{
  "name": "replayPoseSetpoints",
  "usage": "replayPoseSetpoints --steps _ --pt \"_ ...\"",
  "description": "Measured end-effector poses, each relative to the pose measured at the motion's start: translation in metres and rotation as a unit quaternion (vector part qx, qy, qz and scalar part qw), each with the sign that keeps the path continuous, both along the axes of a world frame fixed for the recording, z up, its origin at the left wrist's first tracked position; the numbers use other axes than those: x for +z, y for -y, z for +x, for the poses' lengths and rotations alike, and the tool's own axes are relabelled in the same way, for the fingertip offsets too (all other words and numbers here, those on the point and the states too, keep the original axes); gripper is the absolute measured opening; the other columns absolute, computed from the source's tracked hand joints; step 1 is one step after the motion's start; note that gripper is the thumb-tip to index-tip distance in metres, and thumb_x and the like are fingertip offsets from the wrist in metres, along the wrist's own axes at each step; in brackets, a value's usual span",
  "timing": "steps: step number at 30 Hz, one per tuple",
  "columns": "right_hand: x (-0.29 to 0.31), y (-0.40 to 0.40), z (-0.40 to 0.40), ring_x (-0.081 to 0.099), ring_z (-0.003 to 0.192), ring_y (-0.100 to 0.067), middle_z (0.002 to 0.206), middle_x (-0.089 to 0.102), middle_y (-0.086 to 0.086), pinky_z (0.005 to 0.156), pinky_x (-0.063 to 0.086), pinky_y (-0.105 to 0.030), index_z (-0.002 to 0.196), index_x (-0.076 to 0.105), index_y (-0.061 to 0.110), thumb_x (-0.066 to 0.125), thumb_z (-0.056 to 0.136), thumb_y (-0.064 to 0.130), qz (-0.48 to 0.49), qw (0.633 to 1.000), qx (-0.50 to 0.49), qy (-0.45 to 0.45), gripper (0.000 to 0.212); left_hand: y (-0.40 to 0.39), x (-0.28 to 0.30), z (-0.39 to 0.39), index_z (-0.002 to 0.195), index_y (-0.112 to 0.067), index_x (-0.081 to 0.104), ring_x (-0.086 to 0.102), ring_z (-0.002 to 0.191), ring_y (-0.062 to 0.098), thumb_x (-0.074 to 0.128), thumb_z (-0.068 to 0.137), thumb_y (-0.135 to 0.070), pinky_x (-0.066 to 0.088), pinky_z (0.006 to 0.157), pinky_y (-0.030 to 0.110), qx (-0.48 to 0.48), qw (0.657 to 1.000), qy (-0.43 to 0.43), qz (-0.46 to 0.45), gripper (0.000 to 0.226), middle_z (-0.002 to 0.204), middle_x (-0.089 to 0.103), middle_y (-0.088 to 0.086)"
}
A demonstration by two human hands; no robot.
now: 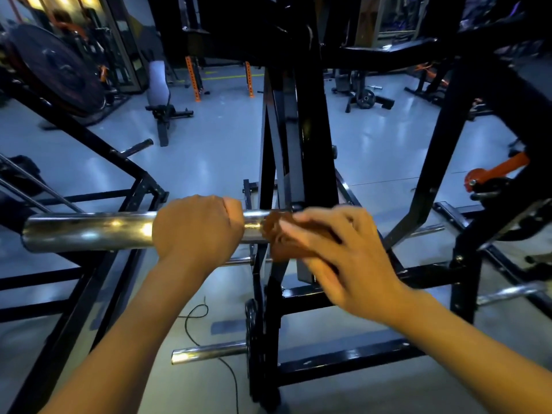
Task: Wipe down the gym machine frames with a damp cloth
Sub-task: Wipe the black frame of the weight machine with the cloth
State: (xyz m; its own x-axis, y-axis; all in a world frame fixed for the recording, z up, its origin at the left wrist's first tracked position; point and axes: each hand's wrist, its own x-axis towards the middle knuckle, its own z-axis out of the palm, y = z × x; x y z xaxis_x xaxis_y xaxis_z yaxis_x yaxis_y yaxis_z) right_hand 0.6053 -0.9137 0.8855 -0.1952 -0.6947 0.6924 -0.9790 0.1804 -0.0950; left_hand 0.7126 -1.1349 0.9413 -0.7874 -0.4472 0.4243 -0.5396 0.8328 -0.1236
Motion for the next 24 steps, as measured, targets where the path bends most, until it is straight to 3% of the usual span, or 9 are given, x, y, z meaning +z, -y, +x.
replayPoseSetpoints --steps 2,5,11,16,20,24 --pt "0.020 0.020 -0.020 0.036 0.130 -0.027 0.151 0.047 -0.002 0.109 0.035 -0.040 0.147 0.057 0.025 0.053 0.100 0.030 -0.053 0.997 -0.038 0.036 0.047 -0.002 0.000 0.000 0.059 -0.016 0.053 0.047 0.044 0.023 0.037 0.099 -0.028 0.048 0.049 0.030 -0.007 0.999 -0.034 0.023 0.045 0.048 0.044 0.002" --pt "0.035 0.036 -0.027 0.037 0.130 -0.026 0.149 0.049 -0.001 0.107 0.035 -0.043 0.147 0.058 0.024 0.053 0.102 0.029 -0.089 0.989 -0.083 0.080 0.046 -0.001 -0.001 0.000 0.057 -0.017 0.054 0.044 0.042 0.022 0.037 0.100 -0.030 0.046 0.048 0.028 -0.019 0.998 -0.050 0.019 0.047 0.047 0.041 0.001" --pt "0.008 0.000 -0.012 0.044 0.124 -0.027 0.148 0.049 0.001 0.106 0.028 -0.030 0.152 0.048 0.029 0.049 0.103 0.032 -0.006 1.000 0.008 0.026 0.049 -0.004 0.000 0.000 0.056 -0.016 0.052 0.044 0.042 0.022 0.040 0.099 -0.027 0.044 0.049 0.028 -0.026 0.998 -0.059 0.006 0.046 0.046 0.037 0.001" --pt "0.057 0.050 -0.059 0.036 0.139 -0.027 0.157 0.046 0.001 0.113 0.032 -0.048 0.152 0.052 0.021 0.051 0.104 0.027 -0.069 0.993 -0.070 0.065 0.047 -0.004 -0.002 -0.001 0.054 -0.019 0.051 0.041 0.041 0.019 0.027 0.098 -0.032 0.032 0.046 0.024 -0.023 0.997 -0.074 0.011 0.052 0.046 0.040 -0.001" --pt "0.038 0.031 -0.038 0.033 0.151 -0.022 0.156 0.050 0.004 0.121 0.029 -0.053 0.150 0.052 0.016 0.053 0.102 0.023 -0.040 0.997 0.006 0.061 0.049 -0.002 -0.002 -0.002 0.057 -0.017 0.056 0.043 0.044 0.019 0.034 0.101 -0.032 0.041 0.048 0.027 -0.024 0.998 -0.062 0.019 0.051 0.047 0.041 0.000" --pt "0.013 0.008 -0.018 0.027 0.155 -0.027 0.160 0.044 0.000 0.124 0.025 -0.052 0.149 0.054 0.017 0.051 0.102 0.025 -0.007 0.998 0.061 0.002 0.047 -0.002 -0.001 -0.004 0.054 -0.019 0.050 0.040 0.041 0.018 0.030 0.099 -0.033 0.033 0.045 0.025 -0.014 0.998 -0.061 0.008 0.052 0.047 0.040 -0.001"
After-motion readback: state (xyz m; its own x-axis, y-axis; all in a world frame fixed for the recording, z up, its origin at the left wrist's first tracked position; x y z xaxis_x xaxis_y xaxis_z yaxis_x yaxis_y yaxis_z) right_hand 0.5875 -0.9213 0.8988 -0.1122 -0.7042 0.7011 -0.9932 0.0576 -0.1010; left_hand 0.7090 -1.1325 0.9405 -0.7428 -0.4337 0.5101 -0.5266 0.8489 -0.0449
